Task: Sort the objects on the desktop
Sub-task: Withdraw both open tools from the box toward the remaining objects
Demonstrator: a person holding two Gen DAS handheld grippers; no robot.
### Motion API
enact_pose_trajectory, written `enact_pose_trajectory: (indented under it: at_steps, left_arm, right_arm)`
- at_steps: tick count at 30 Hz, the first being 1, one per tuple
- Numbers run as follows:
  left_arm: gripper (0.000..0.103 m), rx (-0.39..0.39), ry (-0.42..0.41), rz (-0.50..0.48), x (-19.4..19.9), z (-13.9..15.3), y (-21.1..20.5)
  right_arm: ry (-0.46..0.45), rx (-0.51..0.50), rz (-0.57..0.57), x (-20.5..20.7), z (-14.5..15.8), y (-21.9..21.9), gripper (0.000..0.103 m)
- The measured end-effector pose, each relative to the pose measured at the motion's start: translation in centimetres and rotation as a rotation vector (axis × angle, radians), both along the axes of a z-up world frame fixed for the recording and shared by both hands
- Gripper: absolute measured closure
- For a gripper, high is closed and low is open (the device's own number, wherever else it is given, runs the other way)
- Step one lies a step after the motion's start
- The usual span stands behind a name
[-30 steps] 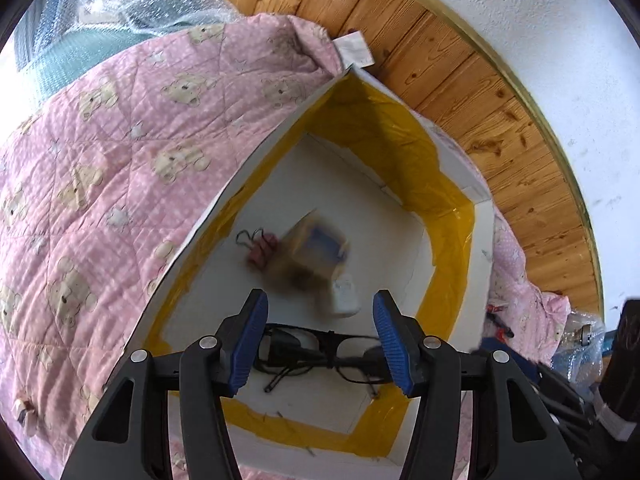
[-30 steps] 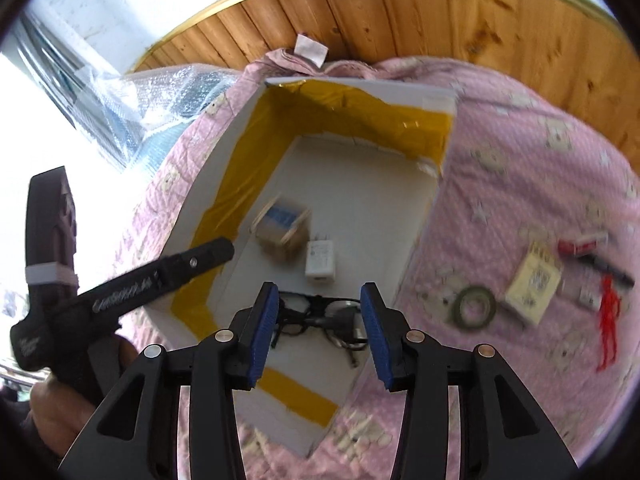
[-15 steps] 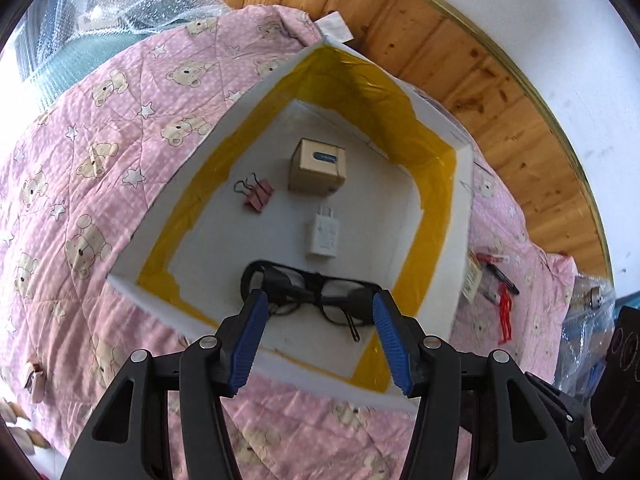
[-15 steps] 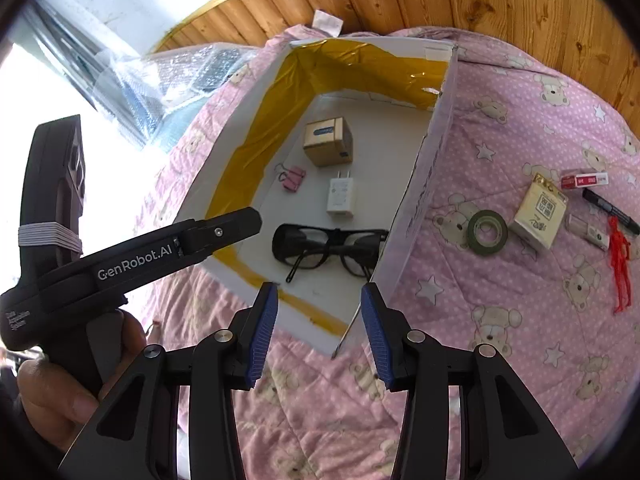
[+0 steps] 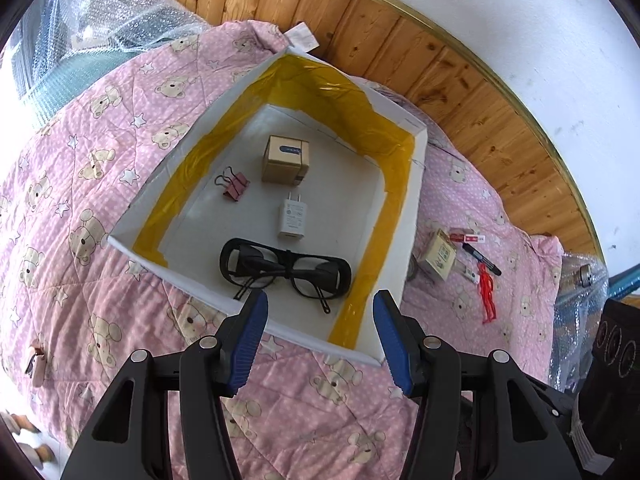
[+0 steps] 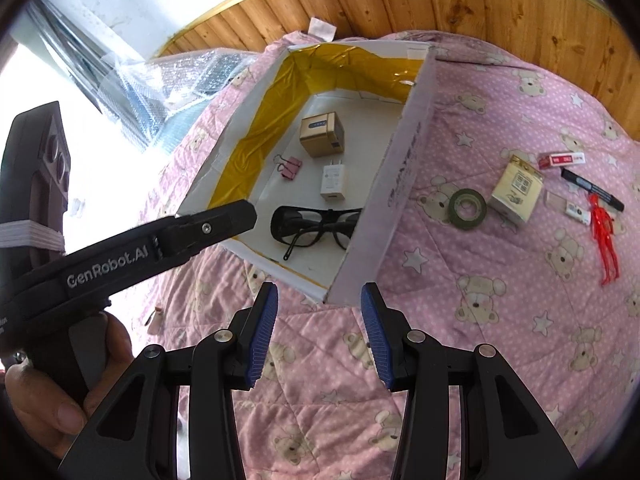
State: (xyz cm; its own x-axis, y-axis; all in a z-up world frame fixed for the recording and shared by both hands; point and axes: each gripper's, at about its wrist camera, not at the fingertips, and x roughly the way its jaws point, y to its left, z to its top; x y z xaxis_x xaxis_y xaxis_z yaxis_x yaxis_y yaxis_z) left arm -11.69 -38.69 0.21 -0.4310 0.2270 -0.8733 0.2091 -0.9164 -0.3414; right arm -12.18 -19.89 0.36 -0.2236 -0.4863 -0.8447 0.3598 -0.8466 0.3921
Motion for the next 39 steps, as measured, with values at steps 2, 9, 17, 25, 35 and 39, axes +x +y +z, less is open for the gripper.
enact_pose_trajectory:
  at_steps: [2, 9, 17, 25, 35, 39]
  left_arm:
    - [0.047, 0.000, 0.000, -0.011, 0.2, 0.1, 0.4]
    - [0.047, -0.008, 0.006, -0.037, 0.5, 0.7, 1.4]
    - [0.046, 0.000, -0.017, -0.045, 0.6, 0.2, 2.0]
    - [0.046, -0.012, -0.037, -0.121, -0.8, 0.0, 5.4]
    - [0.046, 0.000, -0.052, -0.235, -4.2, -0.5, 10.8]
    - [0.046, 0.009, -0.061, -0.277, -5.6, -1.1, 12.9]
  right_arm:
    - [0.001, -0.005, -0.015, 0.2, 0.1, 0.5, 0.057]
    - [-0.031, -0.029, -0.077, 0.6, -0.7, 2.4, 0.057]
    - [-0.097, -0.039, -0.093, 0.9, -2.7, 3.7, 0.056]
    - [-0.126, -0.072, -0.148, 0.1, -4.2, 5.9, 0.056]
    - [-0.172, -0.109, -0.295, -2.5, -6.6, 11.3, 0.053]
    - [-0.188, -0.105, -0.346, -3.6, -7.5, 13.6, 0.053]
